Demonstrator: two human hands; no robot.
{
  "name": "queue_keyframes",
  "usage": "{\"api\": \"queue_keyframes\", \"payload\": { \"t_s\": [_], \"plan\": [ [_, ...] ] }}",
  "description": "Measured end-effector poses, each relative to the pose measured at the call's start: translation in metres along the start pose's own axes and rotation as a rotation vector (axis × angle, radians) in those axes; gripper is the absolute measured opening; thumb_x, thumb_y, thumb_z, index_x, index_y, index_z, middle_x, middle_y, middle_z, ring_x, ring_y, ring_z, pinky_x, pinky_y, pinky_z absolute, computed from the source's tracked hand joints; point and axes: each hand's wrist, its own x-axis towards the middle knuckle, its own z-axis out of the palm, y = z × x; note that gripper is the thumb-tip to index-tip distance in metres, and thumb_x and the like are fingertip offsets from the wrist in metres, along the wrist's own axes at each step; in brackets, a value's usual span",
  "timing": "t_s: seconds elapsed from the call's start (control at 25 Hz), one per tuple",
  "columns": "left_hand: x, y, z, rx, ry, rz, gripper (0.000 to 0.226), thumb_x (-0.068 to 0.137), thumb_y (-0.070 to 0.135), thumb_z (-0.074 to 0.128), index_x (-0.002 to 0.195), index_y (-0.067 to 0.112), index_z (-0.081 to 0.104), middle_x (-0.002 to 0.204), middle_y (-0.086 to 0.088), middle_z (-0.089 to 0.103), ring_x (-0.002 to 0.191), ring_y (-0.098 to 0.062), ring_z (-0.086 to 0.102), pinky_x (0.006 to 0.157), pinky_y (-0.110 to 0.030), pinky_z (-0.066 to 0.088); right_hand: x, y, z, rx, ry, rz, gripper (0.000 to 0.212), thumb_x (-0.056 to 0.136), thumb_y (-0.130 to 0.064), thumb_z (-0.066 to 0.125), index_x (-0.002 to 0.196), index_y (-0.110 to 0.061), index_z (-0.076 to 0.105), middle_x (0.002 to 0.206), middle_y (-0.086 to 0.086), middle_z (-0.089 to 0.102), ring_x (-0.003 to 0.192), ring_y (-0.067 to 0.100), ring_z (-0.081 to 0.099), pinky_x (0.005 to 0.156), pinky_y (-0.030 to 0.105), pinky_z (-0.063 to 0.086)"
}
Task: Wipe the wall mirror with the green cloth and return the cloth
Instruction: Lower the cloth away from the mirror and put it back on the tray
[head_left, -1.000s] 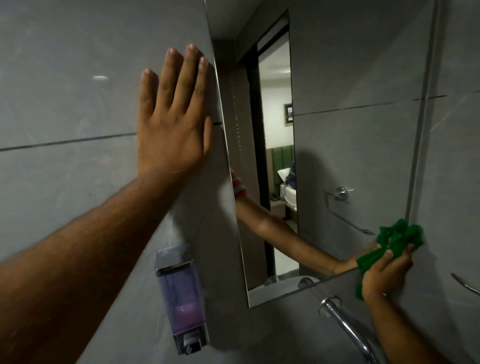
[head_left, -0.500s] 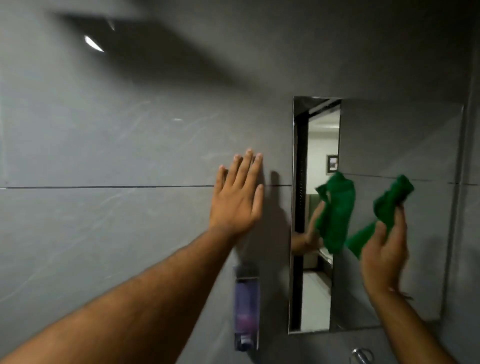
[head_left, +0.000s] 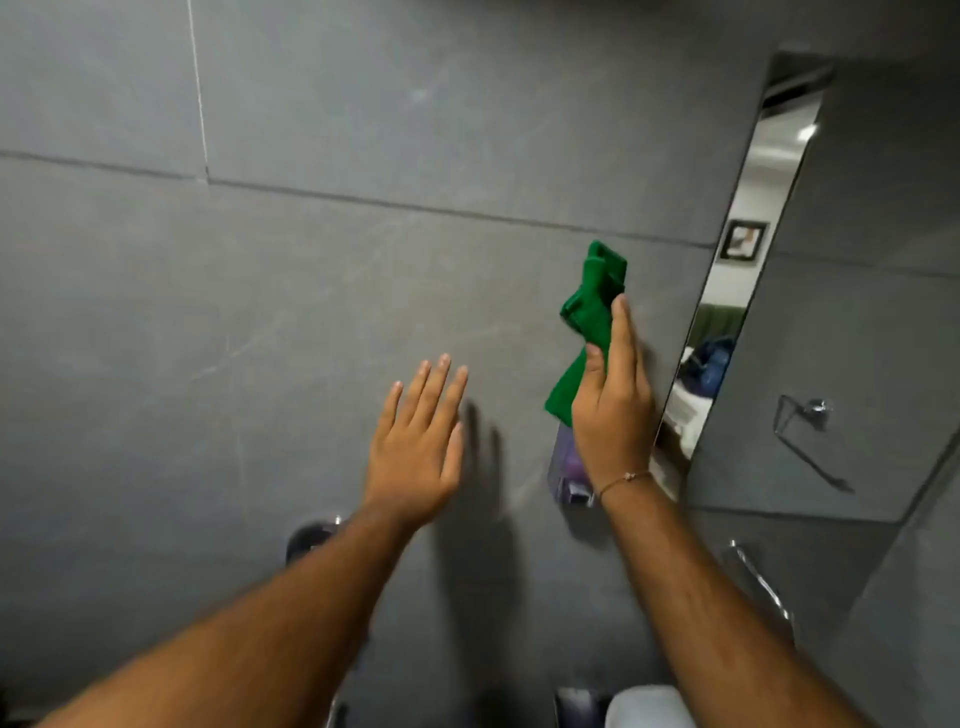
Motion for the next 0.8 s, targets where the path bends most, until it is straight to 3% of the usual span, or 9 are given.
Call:
{"api": "queue_keyframes", "payload": {
  "t_s": [0.12, 0.28, 0.48, 0.56, 0.64, 0.72, 0.8],
  "plan": [
    [-0.171, -0.028, 0.064, -0.064, -0.241, -0.060, 0.072, 0.108, 0.029, 0.046, 0.176, 0.020, 0.027, 0.185, -0.002, 0.021, 0.171, -0.023, 0.023, 0.136, -0.051, 0.022, -0.146, 0.002, 0.010, 0.038, -0.234, 0.129, 0.051, 0.111, -0.017, 0.050, 0.157, 0.003, 0.048, 0.165, 0.015, 0.050, 0.152, 0.028, 0.051, 0.124, 0.034, 0.044],
    [-0.389, -0.048, 0.105, -0.059, -0.616, -0.196, 0.071, 0.104, 0.030, 0.045, 0.173, 0.015, 0.035, 0.181, -0.003, 0.026, 0.166, -0.027, 0.036, 0.133, -0.047, 0.023, -0.359, 0.021, 0.021, 0.020, -0.626, 0.550, 0.055, 0.108, -0.019, 0.048, 0.160, -0.002, 0.045, 0.168, 0.008, 0.045, 0.154, 0.028, 0.049, 0.126, 0.039, 0.039],
    [-0.575, -0.071, 0.136, -0.028, -0.924, -0.370, 0.068, 0.111, 0.037, 0.032, 0.175, 0.015, 0.026, 0.183, -0.003, 0.016, 0.170, -0.023, 0.020, 0.138, -0.037, -0.003, -0.589, 0.051, 0.037, -0.124, -1.034, 0.960, 0.058, 0.113, -0.028, 0.051, 0.168, -0.023, 0.033, 0.169, 0.004, 0.046, 0.149, 0.030, 0.052, 0.124, 0.041, 0.039],
    [-0.620, -0.078, 0.146, -0.016, -0.987, -0.397, 0.069, 0.111, 0.037, 0.033, 0.175, 0.014, 0.027, 0.183, -0.004, 0.019, 0.170, -0.025, 0.021, 0.138, -0.037, -0.004, -0.657, 0.056, 0.053, -0.175, -1.216, 0.963, 0.062, 0.115, -0.031, 0.048, 0.170, -0.017, 0.027, 0.177, 0.004, 0.030, 0.160, 0.028, 0.038, 0.130, 0.036, 0.028],
    [-0.650, -0.082, 0.157, -0.025, -1.052, -0.429, 0.069, 0.110, 0.037, 0.035, 0.174, 0.013, 0.031, 0.183, -0.005, 0.024, 0.170, -0.025, 0.024, 0.138, -0.041, 0.005, -0.719, 0.059, 0.063, -0.309, -1.477, 0.827, 0.069, 0.114, -0.036, 0.047, 0.172, -0.012, 0.018, 0.181, 0.009, 0.011, 0.167, 0.027, 0.017, 0.136, 0.037, 0.017],
    [-0.663, -0.087, 0.158, -0.008, -1.088, -0.469, 0.070, 0.111, 0.039, 0.035, 0.175, 0.014, 0.029, 0.183, -0.005, 0.022, 0.171, -0.023, 0.019, 0.139, -0.043, 0.009, -0.754, 0.055, 0.063, -0.449, -1.682, 0.693, 0.073, 0.113, -0.042, 0.046, 0.172, -0.011, 0.017, 0.182, 0.011, 0.003, 0.168, 0.029, 0.009, 0.136, 0.042, 0.017],
    [-0.653, -0.090, 0.160, -0.003, -1.146, -0.525, 0.072, 0.113, 0.044, 0.029, 0.178, 0.017, 0.018, 0.185, -0.002, 0.011, 0.172, -0.020, 0.007, 0.139, -0.042, 0.001, -0.755, 0.046, 0.055, -0.502, -1.717, 0.642, 0.072, 0.113, -0.044, 0.043, 0.172, -0.012, 0.016, 0.182, 0.011, 0.001, 0.169, 0.029, 0.006, 0.136, 0.044, 0.017]
  ]
}}
